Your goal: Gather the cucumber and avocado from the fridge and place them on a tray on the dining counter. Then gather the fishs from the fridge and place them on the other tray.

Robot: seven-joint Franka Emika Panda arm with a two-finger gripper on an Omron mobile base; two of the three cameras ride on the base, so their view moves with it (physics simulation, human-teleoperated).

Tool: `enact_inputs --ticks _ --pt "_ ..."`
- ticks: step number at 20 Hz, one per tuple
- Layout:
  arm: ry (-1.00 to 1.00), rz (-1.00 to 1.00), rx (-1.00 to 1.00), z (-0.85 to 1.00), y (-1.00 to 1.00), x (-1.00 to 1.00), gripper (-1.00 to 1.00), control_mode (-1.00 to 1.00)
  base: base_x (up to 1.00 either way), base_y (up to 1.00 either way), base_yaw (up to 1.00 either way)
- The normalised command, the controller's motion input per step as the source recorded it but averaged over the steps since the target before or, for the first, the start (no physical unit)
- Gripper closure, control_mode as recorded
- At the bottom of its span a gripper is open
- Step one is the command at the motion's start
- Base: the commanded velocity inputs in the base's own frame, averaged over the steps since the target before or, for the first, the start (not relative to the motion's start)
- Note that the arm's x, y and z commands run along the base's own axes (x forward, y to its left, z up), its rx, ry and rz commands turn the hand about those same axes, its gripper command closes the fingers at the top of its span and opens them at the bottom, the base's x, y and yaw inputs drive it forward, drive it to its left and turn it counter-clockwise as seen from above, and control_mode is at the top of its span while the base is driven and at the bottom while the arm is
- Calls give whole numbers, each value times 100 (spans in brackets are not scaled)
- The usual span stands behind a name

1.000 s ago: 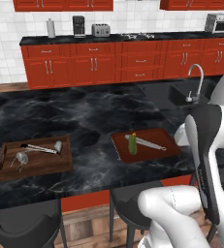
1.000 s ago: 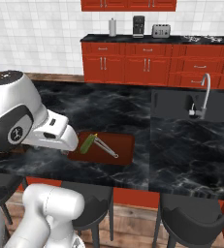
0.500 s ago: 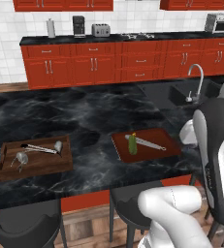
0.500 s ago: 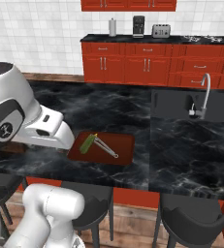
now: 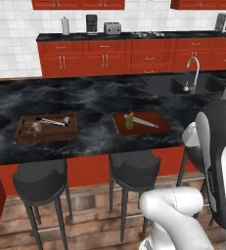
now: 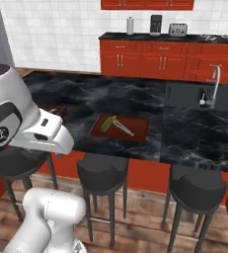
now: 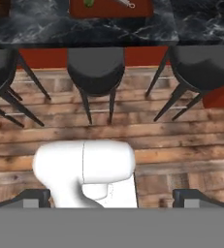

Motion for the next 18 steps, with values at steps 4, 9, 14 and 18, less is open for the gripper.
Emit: enact_inputs --ticks 4,9,14,18 --pt "0 0 0 0 0 0 -100 100 -94 9 68" --pt "0 0 0 0 0 0 -100 100 -17 13 99" --pt "0 0 0 0 0 0 -100 100 -9 15 99" --pt "0 0 0 0 0 0 -100 100 30 14 82"
